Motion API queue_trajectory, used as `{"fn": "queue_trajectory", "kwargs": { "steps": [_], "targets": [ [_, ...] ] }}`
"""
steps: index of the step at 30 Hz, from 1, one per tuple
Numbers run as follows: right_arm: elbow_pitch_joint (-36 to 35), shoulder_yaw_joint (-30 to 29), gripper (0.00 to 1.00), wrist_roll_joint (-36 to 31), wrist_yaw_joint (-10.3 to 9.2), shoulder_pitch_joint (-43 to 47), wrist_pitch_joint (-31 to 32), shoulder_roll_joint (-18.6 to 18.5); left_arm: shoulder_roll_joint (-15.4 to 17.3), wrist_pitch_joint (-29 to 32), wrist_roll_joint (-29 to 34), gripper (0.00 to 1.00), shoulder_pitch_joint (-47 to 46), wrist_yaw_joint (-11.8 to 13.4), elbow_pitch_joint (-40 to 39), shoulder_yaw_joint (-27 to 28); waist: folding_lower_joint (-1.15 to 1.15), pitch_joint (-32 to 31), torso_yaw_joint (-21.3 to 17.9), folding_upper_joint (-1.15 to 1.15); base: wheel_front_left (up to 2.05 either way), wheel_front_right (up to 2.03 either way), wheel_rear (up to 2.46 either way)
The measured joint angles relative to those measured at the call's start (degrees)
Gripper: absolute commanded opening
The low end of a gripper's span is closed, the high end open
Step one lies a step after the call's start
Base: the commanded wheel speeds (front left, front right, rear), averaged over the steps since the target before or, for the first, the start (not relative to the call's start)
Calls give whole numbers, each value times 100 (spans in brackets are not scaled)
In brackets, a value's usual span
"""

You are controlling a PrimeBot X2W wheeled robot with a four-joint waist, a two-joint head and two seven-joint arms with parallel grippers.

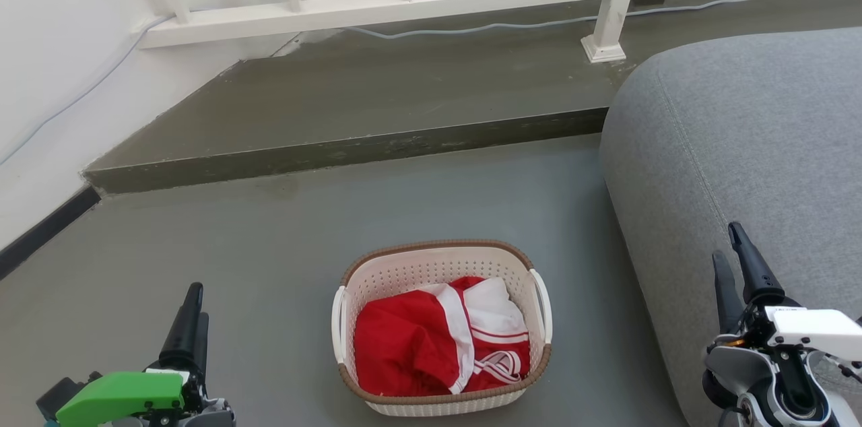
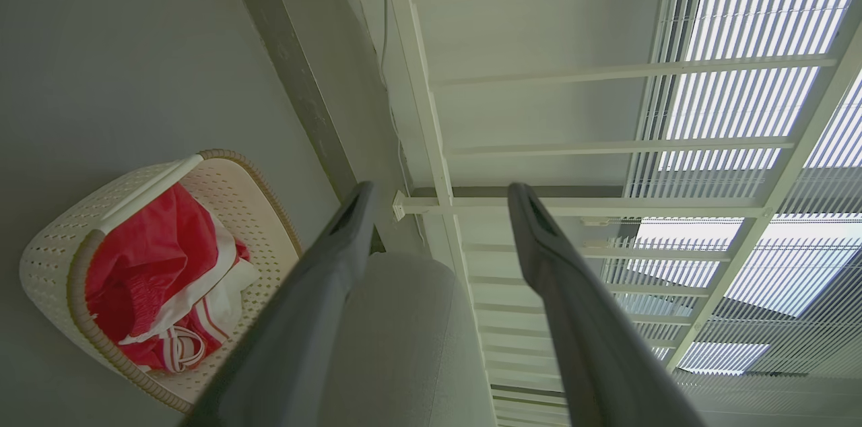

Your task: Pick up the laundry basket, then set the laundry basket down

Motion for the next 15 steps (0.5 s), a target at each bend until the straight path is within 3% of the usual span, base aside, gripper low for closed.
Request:
{"fn": "queue_trajectory", "kwargs": {
  "steps": [15],
  "targets": [
    [-288,259,100,-568,0,-70,-316,-159,103,-277,832,100,-120,0,-99,-210,0,18,-2,0,0,0,0]
  ]
}}
